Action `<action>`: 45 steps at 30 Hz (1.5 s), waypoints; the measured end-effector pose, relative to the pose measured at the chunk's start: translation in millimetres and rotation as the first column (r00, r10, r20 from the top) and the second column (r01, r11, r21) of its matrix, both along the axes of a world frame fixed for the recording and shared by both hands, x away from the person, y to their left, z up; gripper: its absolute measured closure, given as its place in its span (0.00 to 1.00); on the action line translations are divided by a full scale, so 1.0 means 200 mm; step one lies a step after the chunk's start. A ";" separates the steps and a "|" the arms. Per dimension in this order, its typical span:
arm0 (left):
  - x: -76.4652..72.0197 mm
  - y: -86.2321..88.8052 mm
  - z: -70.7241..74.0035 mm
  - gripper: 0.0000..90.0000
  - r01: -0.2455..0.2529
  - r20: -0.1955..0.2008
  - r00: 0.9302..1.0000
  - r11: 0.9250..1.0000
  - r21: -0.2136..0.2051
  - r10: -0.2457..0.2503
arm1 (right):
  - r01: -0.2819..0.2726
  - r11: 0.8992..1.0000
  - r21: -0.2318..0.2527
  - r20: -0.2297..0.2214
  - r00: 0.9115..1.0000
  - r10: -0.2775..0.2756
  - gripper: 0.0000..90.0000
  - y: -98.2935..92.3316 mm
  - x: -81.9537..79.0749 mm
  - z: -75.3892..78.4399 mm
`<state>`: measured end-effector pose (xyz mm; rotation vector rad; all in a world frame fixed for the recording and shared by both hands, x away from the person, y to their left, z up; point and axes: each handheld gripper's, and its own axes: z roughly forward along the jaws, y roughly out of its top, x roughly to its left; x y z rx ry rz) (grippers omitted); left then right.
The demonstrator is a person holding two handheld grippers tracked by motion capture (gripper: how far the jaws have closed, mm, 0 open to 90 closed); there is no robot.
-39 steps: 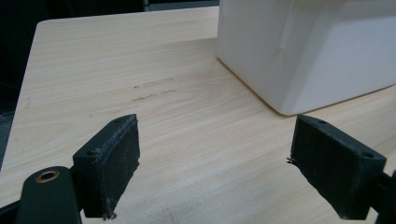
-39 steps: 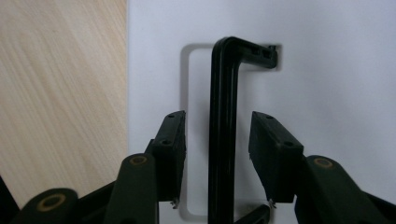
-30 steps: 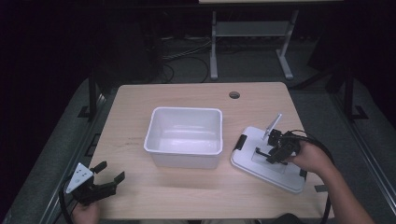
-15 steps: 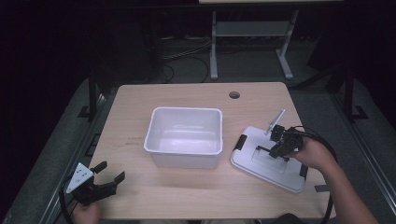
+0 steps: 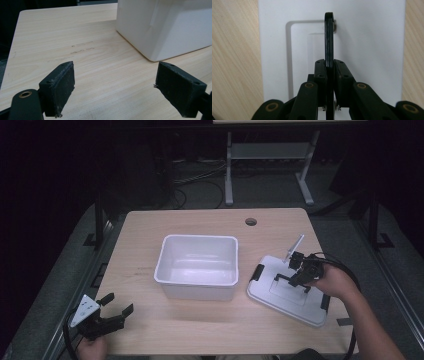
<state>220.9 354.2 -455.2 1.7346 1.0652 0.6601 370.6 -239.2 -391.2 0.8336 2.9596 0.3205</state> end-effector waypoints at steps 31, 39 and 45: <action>0.00 0.00 0.00 0.17 0.000 -0.001 1.000 1.000 -0.001 0.000 | -0.070 0.998 0.003 0.012 0.997 0.070 0.94 -0.01 -0.01 0.10; 0.00 0.00 0.00 0.17 -0.001 -0.001 1.000 1.000 -0.001 0.001 | -0.091 0.996 0.013 0.024 0.996 0.090 0.94 0.00 -0.02 0.18; 0.00 0.00 0.00 0.17 0.000 -0.001 1.000 1.000 -0.002 0.000 | -0.104 0.994 0.018 0.045 0.994 0.103 0.94 0.00 -0.03 0.25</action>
